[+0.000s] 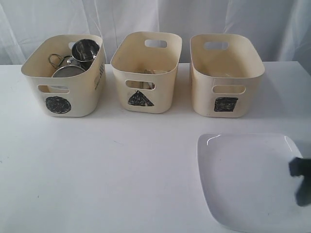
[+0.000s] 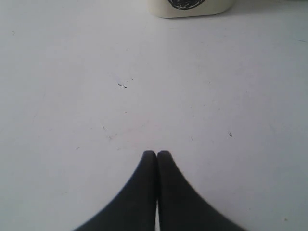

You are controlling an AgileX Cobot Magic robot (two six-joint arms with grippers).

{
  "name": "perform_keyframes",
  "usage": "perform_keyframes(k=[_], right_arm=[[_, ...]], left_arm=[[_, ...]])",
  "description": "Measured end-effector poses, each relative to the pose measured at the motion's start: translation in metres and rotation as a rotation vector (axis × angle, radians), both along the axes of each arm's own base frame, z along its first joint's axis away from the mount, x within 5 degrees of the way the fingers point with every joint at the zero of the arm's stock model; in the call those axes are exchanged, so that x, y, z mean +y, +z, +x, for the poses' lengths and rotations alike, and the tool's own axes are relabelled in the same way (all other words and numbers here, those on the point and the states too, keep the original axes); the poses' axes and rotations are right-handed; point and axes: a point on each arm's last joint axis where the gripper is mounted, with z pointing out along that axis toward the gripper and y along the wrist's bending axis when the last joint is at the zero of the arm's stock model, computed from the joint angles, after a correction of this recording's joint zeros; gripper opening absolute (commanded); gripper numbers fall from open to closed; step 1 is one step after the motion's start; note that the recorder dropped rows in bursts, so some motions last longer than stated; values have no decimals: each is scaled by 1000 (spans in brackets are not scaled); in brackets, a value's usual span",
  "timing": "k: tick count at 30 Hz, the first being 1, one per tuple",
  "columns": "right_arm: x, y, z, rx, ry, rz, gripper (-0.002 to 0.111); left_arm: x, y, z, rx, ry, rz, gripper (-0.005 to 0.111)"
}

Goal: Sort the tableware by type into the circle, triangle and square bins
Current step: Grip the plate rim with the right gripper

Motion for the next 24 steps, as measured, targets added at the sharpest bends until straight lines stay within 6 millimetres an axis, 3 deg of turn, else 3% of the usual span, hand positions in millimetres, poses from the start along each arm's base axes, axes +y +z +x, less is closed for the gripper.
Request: perform_keyframes(k=[5,10,17,24], right_arm=[[-28,-3,-18,161,-52,-188,58],[-25,-18,-14,165,-33,-99,58],[-45,-49,0,171,-101,-4,58],[-50,-65,14,104,-75,97,58]], left_arm=[[0,0,0,0,0,0,0],[0,0,0,0,0,0,0],[0,0,0,0,0,0,0],[0,0,0,0,0,0,0]])
